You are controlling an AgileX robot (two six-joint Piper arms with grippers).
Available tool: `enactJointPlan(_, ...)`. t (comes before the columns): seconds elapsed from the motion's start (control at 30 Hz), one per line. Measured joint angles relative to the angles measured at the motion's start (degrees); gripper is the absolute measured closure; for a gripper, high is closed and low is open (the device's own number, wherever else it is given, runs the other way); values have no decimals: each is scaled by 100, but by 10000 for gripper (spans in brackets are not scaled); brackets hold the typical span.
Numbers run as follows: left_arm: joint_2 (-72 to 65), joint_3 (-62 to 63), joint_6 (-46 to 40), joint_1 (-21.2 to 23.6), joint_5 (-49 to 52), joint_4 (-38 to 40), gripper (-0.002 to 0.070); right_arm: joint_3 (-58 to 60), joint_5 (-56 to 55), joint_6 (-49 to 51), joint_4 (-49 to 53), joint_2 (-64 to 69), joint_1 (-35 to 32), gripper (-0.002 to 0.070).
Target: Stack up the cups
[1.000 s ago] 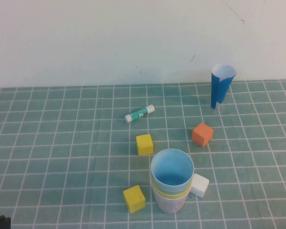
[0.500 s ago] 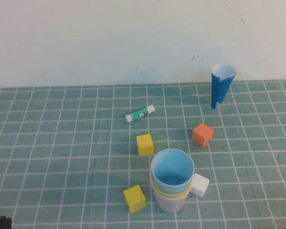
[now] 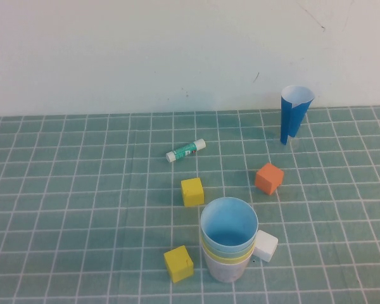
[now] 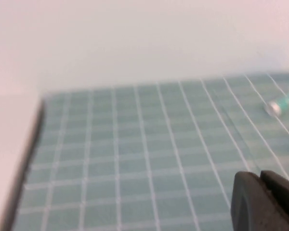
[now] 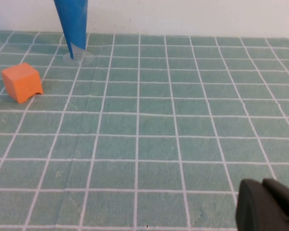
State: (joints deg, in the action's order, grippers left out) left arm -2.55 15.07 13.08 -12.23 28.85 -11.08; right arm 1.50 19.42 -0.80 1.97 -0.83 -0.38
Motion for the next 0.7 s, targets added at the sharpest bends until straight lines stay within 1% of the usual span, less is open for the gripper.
enactJointPlan(0.07, 237, -275, -554, 583, -507, 448, 677, 0, 0, 0, 0, 0, 0, 678)
enactJointPlan(0.13, 304, -532, -948, 1026, -964, 932, 677, 0, 0, 0, 0, 0, 0, 678)
enactJointPlan(0.23, 327, -848, -1202, 1530, -1288, 1617, 676, 0, 0, 0, 0, 0, 0, 678)
enactJointPlan(0.33, 327, -1095, -1308, 1617, -1359, 1852, 677, 0, 0, 0, 0, 0, 3, 678)
enactJointPlan(0.53, 330, -1592, -1786, 1377, -1409, 1920, 677, 0, 0, 0, 10, 0, 3, 679)
enactJointPlan(0.7, 340, -1626, -1965, 1320, -1303, 1920, 677, 0, 0, 0, 10, 0, 3, 679)
